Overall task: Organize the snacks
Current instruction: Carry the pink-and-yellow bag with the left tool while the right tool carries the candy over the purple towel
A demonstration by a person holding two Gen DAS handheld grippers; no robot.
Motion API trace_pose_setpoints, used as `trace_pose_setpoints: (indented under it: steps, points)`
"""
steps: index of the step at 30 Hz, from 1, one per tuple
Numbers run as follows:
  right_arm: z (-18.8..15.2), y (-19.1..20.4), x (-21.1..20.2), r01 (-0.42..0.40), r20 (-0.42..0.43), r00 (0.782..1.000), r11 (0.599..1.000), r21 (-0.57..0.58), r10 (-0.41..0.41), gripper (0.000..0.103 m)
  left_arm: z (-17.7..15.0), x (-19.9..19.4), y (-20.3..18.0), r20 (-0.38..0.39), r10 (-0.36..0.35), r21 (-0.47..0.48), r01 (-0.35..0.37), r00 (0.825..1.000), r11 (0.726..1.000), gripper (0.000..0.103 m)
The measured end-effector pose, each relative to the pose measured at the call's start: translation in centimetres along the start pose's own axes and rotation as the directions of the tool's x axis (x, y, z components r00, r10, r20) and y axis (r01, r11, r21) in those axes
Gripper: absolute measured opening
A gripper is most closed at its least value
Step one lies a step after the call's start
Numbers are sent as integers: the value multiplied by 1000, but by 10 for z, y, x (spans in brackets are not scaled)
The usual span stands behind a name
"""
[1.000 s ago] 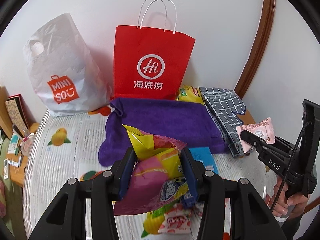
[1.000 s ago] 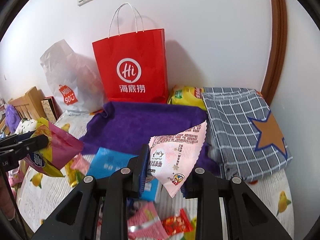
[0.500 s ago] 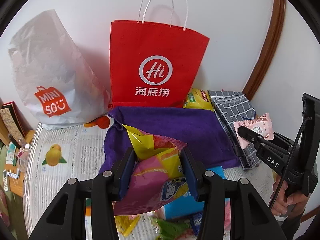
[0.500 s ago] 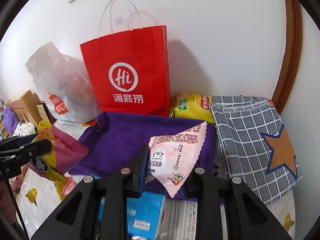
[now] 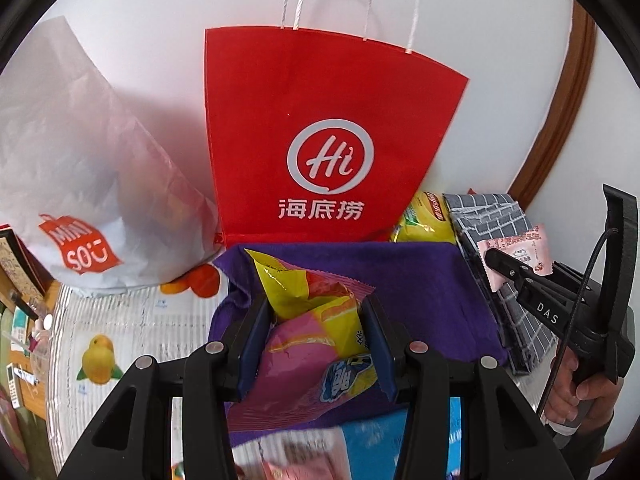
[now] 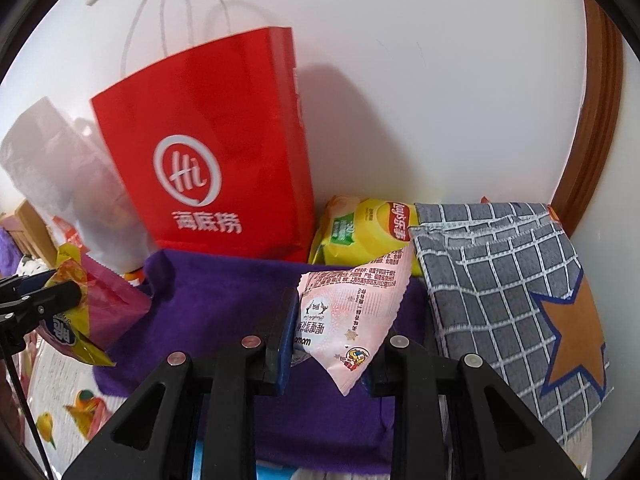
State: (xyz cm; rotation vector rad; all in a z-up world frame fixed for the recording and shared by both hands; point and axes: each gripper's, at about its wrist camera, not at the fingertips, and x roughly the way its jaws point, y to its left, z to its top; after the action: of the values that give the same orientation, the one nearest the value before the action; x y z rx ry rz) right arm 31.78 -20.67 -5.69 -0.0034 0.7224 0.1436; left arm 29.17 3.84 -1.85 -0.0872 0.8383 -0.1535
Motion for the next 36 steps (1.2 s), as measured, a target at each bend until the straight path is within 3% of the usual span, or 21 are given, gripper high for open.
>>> trace_pose_setpoints:
  steps: [5,19,36]
  points:
    - [4,-7,20,4,-10,1000,1000,17,-4,27,7,21,0,-15,1,12,-1,1000,1000,45]
    - [-13,-10,73,3,-142,990,1000,-11,-5,27,-6,81,20,-107,-7,-28,5,994,1000,45]
    - [-28,2,101,-15,-242,970,999,-50,2,27,-15,104,13,-166,-14,-14,12,986,1000,45]
